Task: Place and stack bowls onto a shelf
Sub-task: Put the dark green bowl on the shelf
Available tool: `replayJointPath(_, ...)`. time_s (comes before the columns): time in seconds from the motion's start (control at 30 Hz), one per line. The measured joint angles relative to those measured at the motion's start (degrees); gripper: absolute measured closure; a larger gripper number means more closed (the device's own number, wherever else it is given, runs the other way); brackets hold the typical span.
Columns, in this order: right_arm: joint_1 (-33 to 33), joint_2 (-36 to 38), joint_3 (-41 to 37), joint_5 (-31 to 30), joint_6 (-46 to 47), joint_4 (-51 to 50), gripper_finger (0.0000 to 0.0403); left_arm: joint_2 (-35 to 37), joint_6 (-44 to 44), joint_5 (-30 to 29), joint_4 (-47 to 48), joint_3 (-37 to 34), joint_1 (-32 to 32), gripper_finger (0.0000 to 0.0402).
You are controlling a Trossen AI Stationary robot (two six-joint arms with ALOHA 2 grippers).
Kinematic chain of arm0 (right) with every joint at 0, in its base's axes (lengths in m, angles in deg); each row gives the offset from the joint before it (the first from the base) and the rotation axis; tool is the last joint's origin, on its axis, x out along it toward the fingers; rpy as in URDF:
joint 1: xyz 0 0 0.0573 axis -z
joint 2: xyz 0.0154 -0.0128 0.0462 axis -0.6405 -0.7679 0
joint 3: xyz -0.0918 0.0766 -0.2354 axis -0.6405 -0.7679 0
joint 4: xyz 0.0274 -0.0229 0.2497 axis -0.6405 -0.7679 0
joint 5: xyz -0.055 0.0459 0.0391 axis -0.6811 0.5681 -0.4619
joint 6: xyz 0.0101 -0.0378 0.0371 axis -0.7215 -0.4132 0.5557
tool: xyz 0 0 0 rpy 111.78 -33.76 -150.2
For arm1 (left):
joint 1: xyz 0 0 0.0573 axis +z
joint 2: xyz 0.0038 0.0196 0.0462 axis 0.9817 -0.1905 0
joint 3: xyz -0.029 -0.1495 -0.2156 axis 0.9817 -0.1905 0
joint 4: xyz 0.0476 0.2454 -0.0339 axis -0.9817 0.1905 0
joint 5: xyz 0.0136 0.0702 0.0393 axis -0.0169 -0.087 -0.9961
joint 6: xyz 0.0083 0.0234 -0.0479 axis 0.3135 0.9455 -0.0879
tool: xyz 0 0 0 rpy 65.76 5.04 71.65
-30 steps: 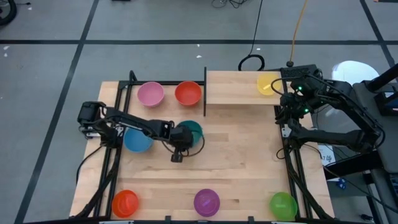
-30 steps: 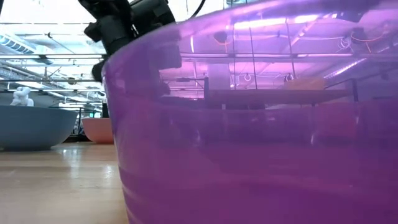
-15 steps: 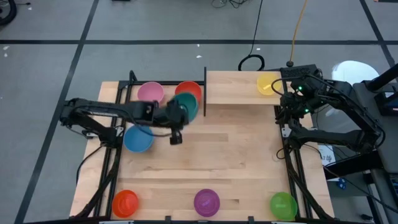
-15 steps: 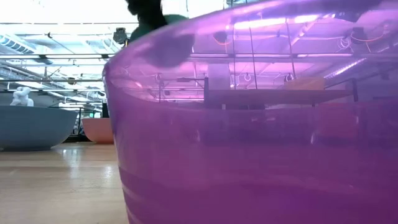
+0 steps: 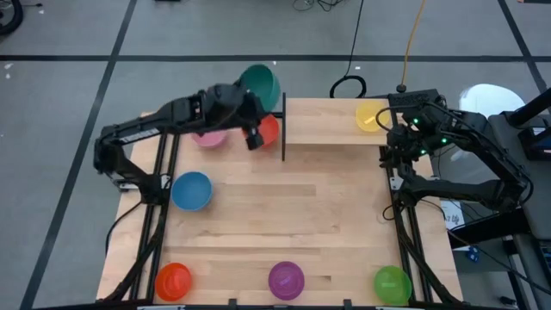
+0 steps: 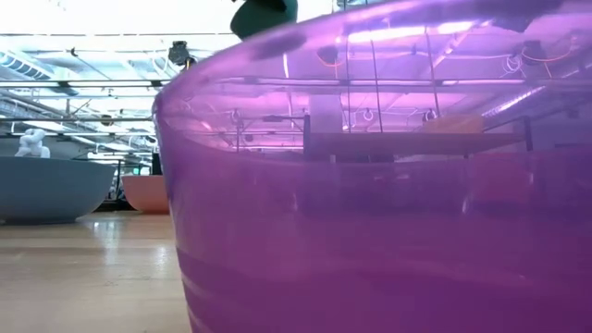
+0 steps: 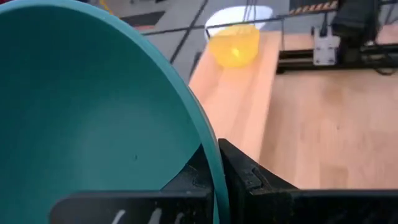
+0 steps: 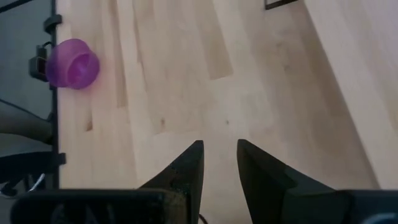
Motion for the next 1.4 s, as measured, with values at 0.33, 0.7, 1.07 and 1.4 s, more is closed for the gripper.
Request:
replayJointPath(0.33, 0.02, 0.08, 0.0, -1.23, 0.01, -0.01, 0.0314, -16.02, 7.4, 10.28, 1.26, 18.42, 3.45, 0.0394)
replayJointPath(0.7, 0.02, 0.06, 0.0, -1.23, -0.07, 0.0, 0.0314, -29.76, 9.76, 20.15, 1.97, 26.34, 4.35, 0.0394)
replayJointPath(1.07, 0.0, 0.08, 0.0, -1.22, -0.09, -0.02, 0.0314, -35.99, 11.22, 21.1, 5.22, 26.39, 5.35, 0.0394)
replayJointPath(1.4, 0.0, 0.08, 0.0, -1.23, -0.11, -0.04, 0.0314, -39.58, 12.89, 20.08, 6.97, 26.39, 5.81, 0.0394)
